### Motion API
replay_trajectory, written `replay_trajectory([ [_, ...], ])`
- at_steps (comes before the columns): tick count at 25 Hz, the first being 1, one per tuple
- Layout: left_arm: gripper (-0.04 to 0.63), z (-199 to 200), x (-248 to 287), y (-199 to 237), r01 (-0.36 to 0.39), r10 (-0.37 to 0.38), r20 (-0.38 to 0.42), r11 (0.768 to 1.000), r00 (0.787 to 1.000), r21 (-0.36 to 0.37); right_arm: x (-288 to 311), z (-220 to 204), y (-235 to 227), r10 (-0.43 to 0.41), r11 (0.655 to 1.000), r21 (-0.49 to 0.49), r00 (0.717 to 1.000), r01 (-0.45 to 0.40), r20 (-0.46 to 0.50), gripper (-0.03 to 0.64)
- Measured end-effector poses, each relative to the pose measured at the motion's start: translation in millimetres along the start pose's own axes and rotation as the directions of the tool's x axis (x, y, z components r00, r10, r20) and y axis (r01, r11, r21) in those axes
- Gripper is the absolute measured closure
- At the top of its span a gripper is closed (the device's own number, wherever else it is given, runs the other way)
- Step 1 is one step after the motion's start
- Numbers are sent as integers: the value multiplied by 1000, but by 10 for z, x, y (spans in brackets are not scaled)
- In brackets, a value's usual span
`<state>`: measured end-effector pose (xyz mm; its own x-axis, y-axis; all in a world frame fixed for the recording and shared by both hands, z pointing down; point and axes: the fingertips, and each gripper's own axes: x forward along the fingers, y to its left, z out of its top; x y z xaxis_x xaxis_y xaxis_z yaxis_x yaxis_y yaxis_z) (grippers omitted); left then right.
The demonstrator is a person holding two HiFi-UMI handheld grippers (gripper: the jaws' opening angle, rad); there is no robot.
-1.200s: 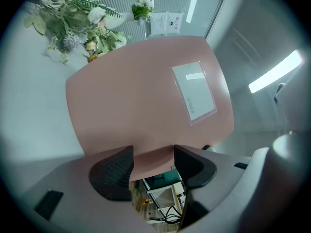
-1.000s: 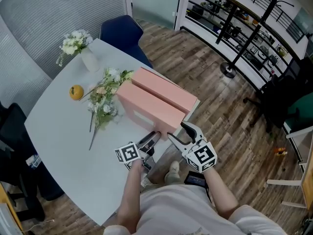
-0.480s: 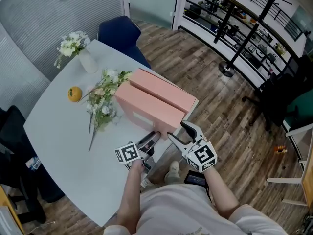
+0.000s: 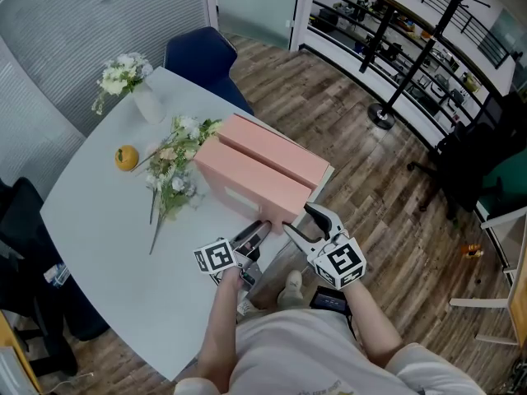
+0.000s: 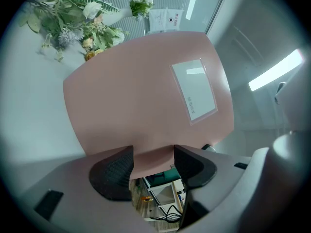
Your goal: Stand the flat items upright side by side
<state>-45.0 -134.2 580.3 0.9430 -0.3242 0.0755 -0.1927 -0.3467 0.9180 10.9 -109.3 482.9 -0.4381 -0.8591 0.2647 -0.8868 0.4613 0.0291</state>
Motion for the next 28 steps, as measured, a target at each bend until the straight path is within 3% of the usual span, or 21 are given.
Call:
replay_trajectory([
  [28, 348, -31, 114, -7, 12, -12, -23, 1000, 1000, 9, -53, -26, -83, -21, 1000, -10, 1000, 21, -10, 348],
])
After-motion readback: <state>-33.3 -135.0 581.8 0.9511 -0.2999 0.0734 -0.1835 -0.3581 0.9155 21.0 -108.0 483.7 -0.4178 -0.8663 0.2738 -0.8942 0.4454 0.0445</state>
